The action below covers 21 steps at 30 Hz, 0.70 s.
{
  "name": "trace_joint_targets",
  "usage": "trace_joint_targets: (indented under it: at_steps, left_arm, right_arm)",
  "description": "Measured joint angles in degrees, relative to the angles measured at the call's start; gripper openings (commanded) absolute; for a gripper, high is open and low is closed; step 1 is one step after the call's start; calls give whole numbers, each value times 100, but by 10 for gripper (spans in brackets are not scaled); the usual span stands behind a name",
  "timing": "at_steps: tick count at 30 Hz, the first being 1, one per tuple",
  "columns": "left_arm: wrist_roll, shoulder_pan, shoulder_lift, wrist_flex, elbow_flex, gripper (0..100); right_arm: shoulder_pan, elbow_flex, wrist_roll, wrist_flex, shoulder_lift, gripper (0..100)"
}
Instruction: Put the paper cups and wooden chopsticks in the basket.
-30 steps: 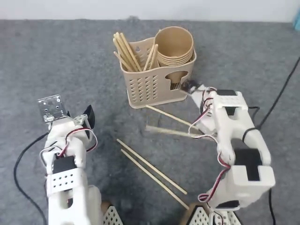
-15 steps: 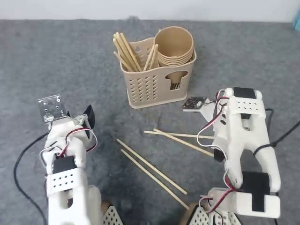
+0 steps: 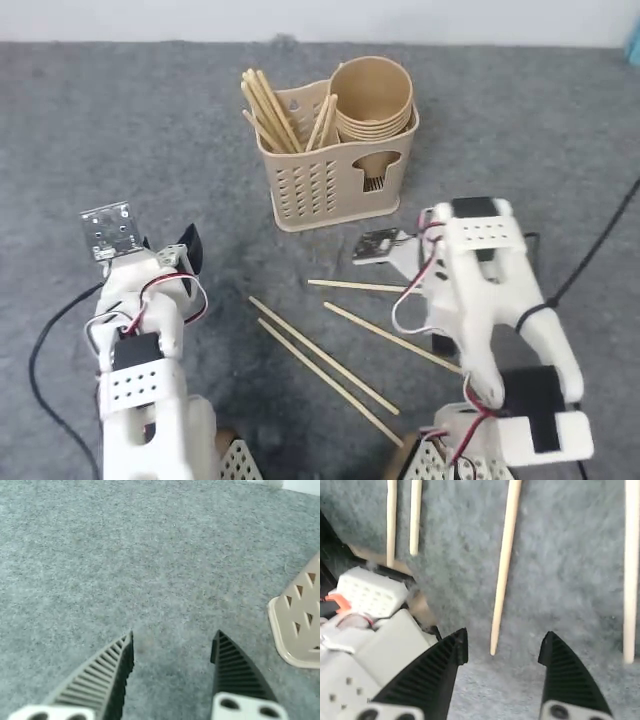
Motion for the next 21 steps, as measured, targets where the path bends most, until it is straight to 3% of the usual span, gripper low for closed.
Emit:
trace_joint_targets:
  at_steps: [7,12,21]
  left_arm:
    - [0,0,0,0,0,239]
    - [0,-44,0,0,0,238]
    - [0,-299,0,-211,0,237]
  right_arm:
    - [-1521,123,-1934,-369,0,238]
    - [-2207,791,-3270,-1881,0,238]
    - [-2637,1820,-4475,-4624,-141,238]
